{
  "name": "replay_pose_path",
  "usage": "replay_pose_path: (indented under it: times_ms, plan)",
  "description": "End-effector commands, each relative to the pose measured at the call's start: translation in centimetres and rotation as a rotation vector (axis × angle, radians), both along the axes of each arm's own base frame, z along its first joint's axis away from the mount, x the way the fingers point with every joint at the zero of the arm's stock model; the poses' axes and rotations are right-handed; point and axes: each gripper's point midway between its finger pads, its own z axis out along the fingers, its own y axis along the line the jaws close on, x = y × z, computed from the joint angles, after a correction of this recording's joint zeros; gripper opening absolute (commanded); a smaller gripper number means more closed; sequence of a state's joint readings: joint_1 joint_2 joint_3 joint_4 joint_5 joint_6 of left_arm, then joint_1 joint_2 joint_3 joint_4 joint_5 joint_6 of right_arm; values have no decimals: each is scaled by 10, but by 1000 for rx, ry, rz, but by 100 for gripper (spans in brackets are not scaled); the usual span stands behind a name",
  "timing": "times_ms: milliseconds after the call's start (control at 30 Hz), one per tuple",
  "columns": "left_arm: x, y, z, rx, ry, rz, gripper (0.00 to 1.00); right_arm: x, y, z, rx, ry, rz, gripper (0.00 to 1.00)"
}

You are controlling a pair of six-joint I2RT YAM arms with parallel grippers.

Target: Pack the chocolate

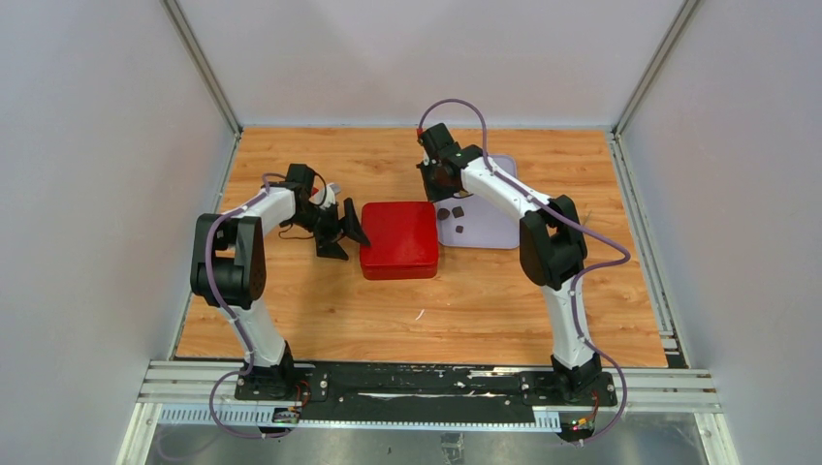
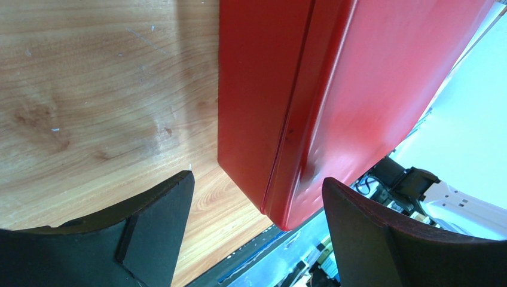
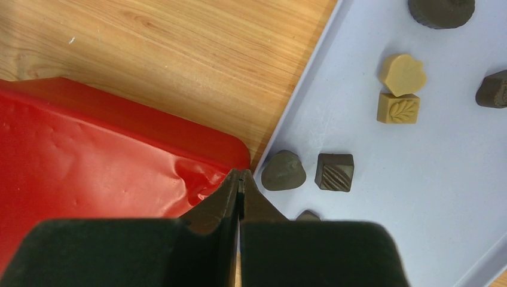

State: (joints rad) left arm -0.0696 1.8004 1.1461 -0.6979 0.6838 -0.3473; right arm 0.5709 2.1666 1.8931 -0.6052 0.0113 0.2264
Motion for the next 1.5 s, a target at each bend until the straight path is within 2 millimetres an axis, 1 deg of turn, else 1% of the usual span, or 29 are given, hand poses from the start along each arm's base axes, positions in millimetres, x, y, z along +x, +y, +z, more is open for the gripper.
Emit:
replay_pose_path:
  times_ms: [0, 167, 200, 300, 533, 667, 767, 833, 900, 1000, 1133, 1300, 1367, 1433, 1467]
  plan:
    - [2, -2, 2, 0, -1, -14, 83, -1, -7, 3, -37, 5, 9, 0]
    - [-6, -2, -1, 1, 14, -18, 83, -3, -6, 0, -30, 18, 13, 0]
    - [-7, -2, -2, 3, 18, -18, 83, -6, -2, -1, -13, 31, 26, 0]
    - [-13, -1, -7, 9, 33, -20, 83, -9, -1, -2, -4, 38, 31, 0]
    - [-31, 6, -24, 48, 91, -42, 83, -13, 6, 10, 48, 29, 57, 0]
    - [-34, 7, -26, 49, 97, -47, 83, -17, 12, 3, 69, 57, 79, 0]
    - [-34, 7, -23, 51, 87, -49, 83, -20, 10, -5, 66, 79, 76, 0]
    - [-33, 8, -22, 55, 82, -51, 83, -23, 10, -6, 65, 87, 76, 0]
    - [-34, 9, -23, 63, 84, -54, 83, -24, 8, -4, 64, 85, 73, 0]
    - [-37, 10, -25, 66, 95, -56, 83, -27, 6, 5, 68, 70, 72, 0]
    - [-38, 10, -26, 67, 98, -59, 83, -34, 7, 27, 113, 34, 92, 0]
    - [-40, 10, -28, 72, 105, -61, 82, -58, 9, 44, 210, 5, 130, 0]
    - [-41, 11, -29, 72, 108, -60, 82, -75, 10, 45, 251, 20, 166, 0]
    - [-42, 11, -29, 73, 110, -62, 82, -98, 13, 45, 288, 48, 223, 0]
    - [-42, 11, -29, 73, 111, -62, 82, -108, 15, 41, 300, 72, 254, 0]
